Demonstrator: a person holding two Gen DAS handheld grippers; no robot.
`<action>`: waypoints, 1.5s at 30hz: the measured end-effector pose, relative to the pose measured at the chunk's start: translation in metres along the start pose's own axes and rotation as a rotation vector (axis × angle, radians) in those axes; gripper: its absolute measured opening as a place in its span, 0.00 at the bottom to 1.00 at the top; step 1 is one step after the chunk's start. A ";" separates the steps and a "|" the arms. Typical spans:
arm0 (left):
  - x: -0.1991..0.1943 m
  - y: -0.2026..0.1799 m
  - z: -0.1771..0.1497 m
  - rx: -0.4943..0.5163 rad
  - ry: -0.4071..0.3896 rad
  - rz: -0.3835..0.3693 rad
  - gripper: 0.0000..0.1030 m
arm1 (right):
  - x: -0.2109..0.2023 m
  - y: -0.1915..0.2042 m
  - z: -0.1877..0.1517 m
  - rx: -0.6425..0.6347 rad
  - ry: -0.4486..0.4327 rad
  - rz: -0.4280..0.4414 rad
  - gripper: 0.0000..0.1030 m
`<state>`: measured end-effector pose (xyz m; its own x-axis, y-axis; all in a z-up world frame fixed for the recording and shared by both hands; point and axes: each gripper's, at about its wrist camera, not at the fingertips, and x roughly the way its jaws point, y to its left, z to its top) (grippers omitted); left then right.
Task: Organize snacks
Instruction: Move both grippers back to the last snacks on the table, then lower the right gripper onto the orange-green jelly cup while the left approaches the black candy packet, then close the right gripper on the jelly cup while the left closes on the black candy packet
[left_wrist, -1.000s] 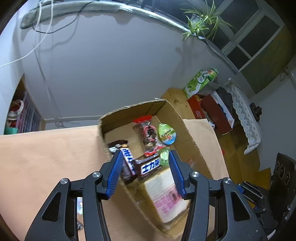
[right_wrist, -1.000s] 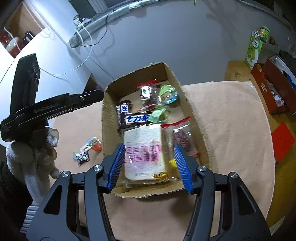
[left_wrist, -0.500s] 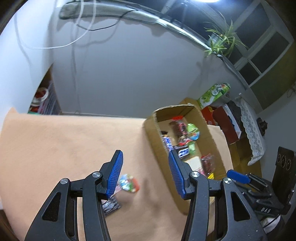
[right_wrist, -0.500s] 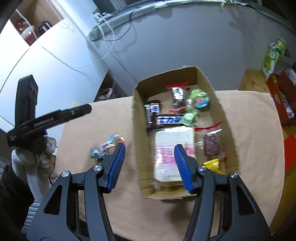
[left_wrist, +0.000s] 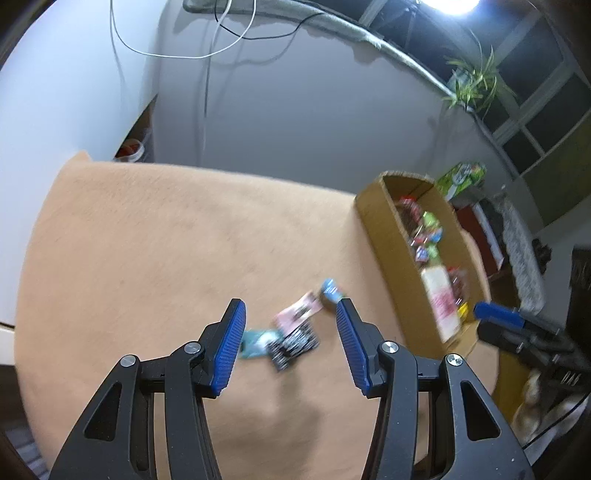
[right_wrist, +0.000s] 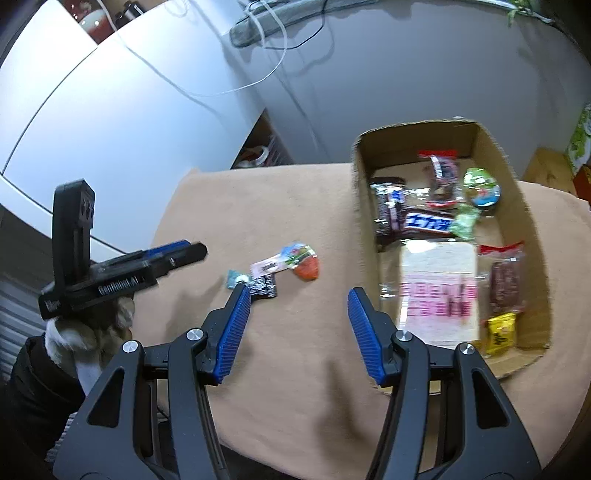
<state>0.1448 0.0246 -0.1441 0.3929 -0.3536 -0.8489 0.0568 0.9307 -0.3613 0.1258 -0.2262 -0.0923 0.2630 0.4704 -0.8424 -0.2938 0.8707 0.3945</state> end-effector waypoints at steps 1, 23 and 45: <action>0.001 0.001 -0.005 0.014 0.004 0.013 0.49 | 0.004 0.003 0.000 -0.006 0.008 0.008 0.56; 0.046 -0.017 -0.038 0.360 0.069 -0.022 0.25 | 0.110 0.027 0.025 -0.056 0.206 -0.094 0.41; 0.063 -0.033 -0.046 0.520 0.040 -0.047 0.13 | 0.150 0.010 0.030 -0.002 0.248 -0.139 0.32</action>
<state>0.1252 -0.0330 -0.2038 0.3442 -0.3898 -0.8541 0.5254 0.8339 -0.1689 0.1902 -0.1430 -0.2038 0.0678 0.2971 -0.9524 -0.2726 0.9238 0.2687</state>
